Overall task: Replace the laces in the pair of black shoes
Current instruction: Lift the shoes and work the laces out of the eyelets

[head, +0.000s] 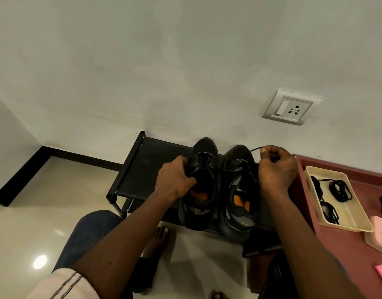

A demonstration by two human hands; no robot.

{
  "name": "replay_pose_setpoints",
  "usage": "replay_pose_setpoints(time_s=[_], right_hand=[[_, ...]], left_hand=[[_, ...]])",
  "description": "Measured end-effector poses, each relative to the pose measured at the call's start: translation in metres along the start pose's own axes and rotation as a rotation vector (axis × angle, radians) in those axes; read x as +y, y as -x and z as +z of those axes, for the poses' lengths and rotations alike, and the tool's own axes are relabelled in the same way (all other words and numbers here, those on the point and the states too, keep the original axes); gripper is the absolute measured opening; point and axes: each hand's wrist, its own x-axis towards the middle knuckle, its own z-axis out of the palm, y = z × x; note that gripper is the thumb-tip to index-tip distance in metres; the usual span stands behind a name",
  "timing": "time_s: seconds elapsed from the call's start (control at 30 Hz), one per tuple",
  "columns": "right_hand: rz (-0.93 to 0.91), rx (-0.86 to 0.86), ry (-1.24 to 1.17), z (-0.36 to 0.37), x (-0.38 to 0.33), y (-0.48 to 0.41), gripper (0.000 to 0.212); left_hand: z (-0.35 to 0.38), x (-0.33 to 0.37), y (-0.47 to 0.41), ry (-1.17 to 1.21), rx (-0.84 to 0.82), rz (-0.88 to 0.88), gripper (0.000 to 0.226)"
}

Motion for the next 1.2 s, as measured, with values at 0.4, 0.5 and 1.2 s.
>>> replay_pose_setpoints(time_s=[0.4,0.5,1.2], right_hand=[[-0.813,-0.651,0.754,0.037,-0.007,0.063,0.029],[-0.793,-0.629,0.768,0.044,-0.004,0.065,0.022],[-0.238,-0.252,0.447,-0.005,-0.003,0.016,0.016]], left_hand=[[0.002,0.001,0.000,-0.048,0.001,0.060,0.042],[0.003,0.001,0.000,-0.059,0.009,0.059,0.043],[0.003,0.009,0.006,-0.124,-0.005,0.086,0.050]])
